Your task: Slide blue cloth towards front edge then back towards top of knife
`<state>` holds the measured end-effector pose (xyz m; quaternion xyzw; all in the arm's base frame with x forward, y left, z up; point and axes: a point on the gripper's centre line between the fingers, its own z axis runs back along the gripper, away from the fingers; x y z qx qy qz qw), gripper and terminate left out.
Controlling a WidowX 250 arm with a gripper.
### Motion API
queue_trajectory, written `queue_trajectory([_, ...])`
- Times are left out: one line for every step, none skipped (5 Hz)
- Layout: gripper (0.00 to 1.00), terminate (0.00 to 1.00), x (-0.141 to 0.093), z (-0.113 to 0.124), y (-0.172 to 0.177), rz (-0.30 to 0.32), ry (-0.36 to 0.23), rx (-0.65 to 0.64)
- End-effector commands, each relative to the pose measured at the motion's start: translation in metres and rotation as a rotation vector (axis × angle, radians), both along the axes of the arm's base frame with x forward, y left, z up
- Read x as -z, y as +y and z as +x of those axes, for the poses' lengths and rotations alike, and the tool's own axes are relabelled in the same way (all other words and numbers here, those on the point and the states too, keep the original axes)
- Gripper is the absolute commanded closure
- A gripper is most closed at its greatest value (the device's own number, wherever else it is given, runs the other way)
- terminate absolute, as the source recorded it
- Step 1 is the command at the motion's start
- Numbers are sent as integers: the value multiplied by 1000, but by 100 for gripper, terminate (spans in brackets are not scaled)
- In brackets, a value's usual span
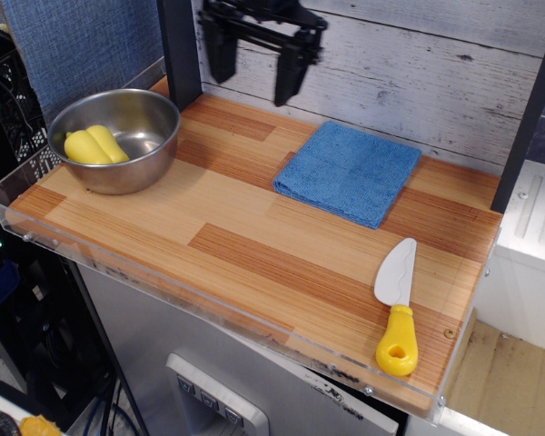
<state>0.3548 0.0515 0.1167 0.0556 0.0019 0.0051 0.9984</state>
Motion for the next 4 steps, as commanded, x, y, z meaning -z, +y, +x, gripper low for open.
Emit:
queue_trajectory([0,0,10,26,-19,-74,-128,59])
queue_trajectory([0,0,23,32,-32,-79,-161,102])
queue_trajectory([0,0,34,39,-41,-60,-175,105])
queue_trajectory([0,0,44,43,-50,-46,-173,112])
